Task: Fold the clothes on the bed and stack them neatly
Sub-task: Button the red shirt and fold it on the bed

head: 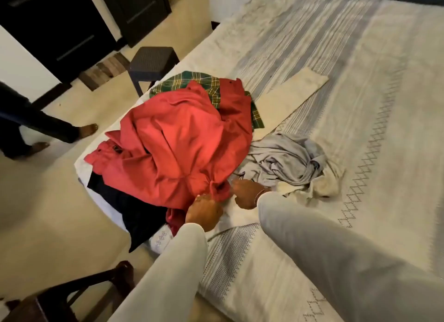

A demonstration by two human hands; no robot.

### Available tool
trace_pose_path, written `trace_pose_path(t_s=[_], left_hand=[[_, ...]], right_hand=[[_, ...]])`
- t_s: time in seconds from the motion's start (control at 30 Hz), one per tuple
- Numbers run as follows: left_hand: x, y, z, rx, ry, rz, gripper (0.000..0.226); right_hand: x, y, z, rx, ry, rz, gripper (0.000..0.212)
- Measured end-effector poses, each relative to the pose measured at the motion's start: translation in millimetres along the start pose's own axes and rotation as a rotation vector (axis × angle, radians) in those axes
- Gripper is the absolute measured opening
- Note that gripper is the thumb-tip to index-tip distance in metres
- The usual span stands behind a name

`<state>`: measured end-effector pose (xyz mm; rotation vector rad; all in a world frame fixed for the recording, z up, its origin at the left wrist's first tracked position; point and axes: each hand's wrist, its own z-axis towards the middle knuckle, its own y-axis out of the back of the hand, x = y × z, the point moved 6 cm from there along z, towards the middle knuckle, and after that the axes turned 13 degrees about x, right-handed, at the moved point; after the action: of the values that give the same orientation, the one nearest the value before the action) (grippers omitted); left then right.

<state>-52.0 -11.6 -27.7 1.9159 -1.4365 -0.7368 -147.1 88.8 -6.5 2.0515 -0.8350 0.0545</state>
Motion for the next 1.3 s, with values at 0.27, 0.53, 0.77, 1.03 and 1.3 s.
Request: trace_pose_path(t_s=[0.27, 0.53, 0.77, 1.03, 1.3], left_hand=[[27.6, -60.7, 25.7, 0.219, 0.104, 0.03, 0.075], [33.1, 57.1, -4.4, -0.249, -0.007, -0.161, 0.038], [16.9, 205.4, -54.2, -0.496, 0.103, -0.101, 0.051], [2.7, 353.9, -97.9, -0.598, 0.113, -0.532, 0.041], [-98.8, 443.1, -152.4, -0.547, -0.31, -0.686, 0.062]], right_hand=[[16.0, -49.4, 50.7, 0.078, -0.106, -0.135, 0.04], [17.0, 24.3, 36.8, -0.217, -0.108, 0.078, 0.026], [6.9, 181.8, -52.0, -0.786, -0.208, 0.345, 0.006], [-7.2, 297.5, -178.4, -1.069, -0.324, 0.663, 0.046], [-83.7, 363.7, -308.9, -1.168, -0.316, 0.932, 0.042]])
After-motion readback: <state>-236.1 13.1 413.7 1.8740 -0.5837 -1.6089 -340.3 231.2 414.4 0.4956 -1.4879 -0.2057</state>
